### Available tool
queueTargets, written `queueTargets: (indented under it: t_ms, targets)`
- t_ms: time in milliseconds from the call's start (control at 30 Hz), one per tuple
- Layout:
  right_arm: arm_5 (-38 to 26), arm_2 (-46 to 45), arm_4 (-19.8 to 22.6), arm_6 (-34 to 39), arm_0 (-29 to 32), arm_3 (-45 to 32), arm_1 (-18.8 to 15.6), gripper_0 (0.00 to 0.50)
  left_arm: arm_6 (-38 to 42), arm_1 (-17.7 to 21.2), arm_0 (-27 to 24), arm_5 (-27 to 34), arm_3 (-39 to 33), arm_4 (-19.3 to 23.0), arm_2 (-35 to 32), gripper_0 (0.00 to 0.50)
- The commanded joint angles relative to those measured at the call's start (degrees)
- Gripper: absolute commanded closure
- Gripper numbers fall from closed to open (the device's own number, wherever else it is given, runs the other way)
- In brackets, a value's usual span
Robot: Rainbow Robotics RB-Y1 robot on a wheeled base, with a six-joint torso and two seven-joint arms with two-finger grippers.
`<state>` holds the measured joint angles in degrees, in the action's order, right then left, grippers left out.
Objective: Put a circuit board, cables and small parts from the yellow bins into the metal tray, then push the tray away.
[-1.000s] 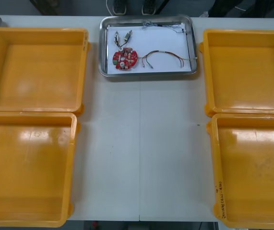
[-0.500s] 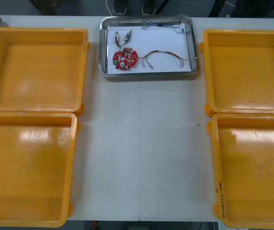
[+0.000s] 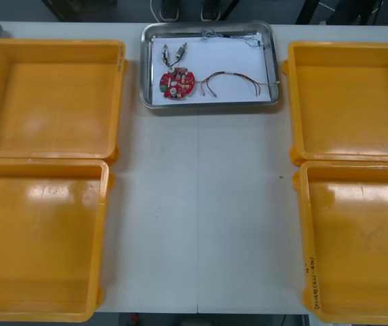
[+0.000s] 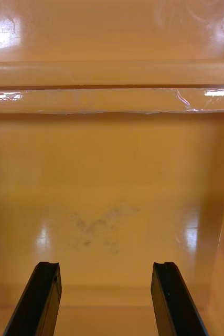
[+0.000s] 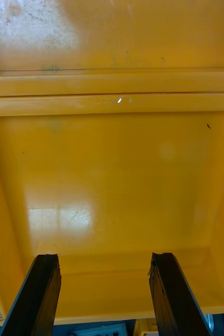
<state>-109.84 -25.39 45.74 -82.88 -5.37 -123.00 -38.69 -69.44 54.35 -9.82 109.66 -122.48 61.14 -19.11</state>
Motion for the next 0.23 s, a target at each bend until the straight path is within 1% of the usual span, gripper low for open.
queueTargets:
  t_ms: [33, 233]
  targets:
    - [-0.16, 0.25, 0.49, 1.85, 0.89, -0.14, -2.26, 0.0, -3.86, 2.69, 1.03, 0.34, -1.53, -0.49, -1.98, 0.0]
    - [-0.16, 0.25, 0.49, 1.85, 0.89, -0.14, -2.26, 0.0, -3.86, 2.69, 1.03, 0.34, -1.53, -0.49, -1.98, 0.0]
